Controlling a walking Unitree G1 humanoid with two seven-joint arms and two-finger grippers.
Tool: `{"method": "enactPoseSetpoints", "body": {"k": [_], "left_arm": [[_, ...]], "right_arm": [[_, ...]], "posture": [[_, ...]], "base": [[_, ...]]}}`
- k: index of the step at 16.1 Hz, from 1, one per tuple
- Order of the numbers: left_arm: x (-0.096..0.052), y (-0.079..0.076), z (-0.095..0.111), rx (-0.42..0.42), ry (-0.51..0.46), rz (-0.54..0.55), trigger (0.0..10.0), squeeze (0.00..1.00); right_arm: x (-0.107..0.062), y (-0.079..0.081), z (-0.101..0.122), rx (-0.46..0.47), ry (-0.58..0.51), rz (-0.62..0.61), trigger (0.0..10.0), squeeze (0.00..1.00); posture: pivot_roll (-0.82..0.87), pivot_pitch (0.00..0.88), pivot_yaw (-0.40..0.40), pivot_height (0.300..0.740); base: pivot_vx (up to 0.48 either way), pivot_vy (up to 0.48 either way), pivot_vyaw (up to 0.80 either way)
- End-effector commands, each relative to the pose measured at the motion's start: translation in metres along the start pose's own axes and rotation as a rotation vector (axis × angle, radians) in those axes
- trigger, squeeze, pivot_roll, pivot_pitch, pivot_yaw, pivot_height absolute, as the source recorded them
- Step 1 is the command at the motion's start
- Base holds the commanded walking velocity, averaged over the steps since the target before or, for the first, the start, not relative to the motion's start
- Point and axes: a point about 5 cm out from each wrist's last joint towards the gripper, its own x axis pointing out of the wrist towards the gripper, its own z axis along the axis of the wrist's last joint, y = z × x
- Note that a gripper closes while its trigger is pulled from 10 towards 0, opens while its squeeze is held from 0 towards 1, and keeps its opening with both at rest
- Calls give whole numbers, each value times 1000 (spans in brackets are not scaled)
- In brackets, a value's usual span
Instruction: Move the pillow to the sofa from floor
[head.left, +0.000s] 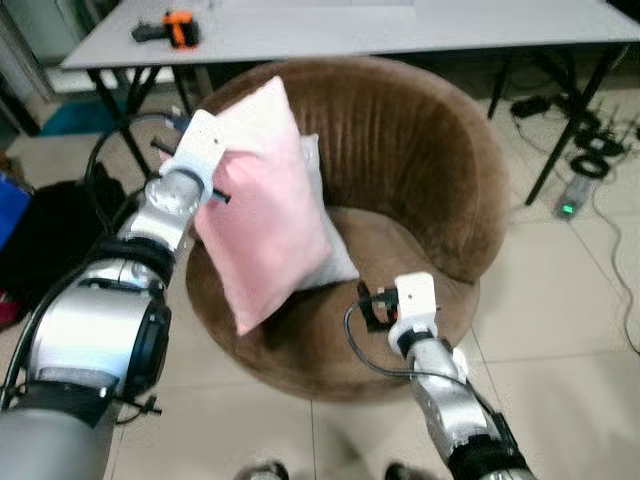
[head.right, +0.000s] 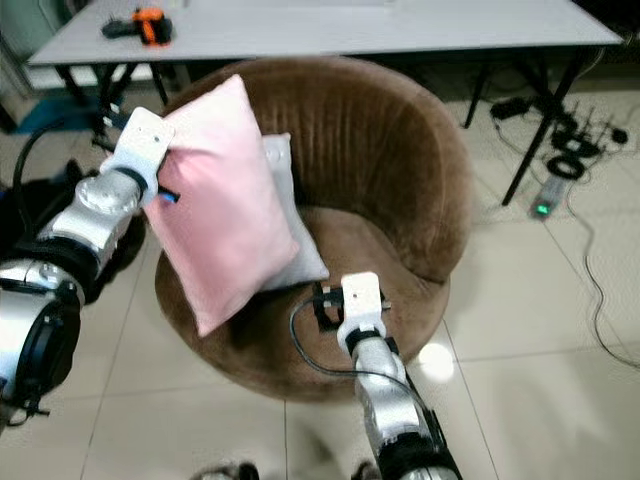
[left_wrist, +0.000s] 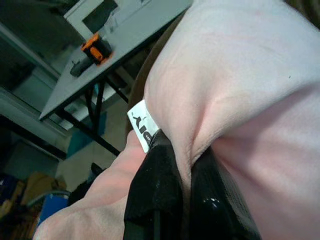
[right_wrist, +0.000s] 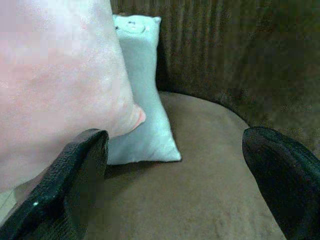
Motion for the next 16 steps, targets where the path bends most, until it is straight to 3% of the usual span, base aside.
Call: {"method": "enactPoseSetpoints", "body": {"k": [1,5,10,14,16], "left_arm": [[0,2,2,16,-9,14,0,0],[1,-3,3,53,-9,4,0,0],[2,-14,7,158,-17,-15,0,0],[2,-17,11,150,-38,-23,0,0],[2,-18,13,145,-44,-25,0,0]], "right_arm": [[0,1,2,-8,-3,4,10000,0],[1,2,3,-8,0,8,10000,0],[1,4,3,-5,2,14,10000,0],[2,4,5,-22,4,22,10000,0],[3,4,6,-6,-2,23,10000,0]], "posture": [[-102,101,89,740],[-103,106,92,740],[-105,106,95,740],[-106,81,97,740],[-103,72,96,740]], "base": [[454,0,0],[442,0,0],[278,-385,0],[0,0,0],[0,0,-709]]}}
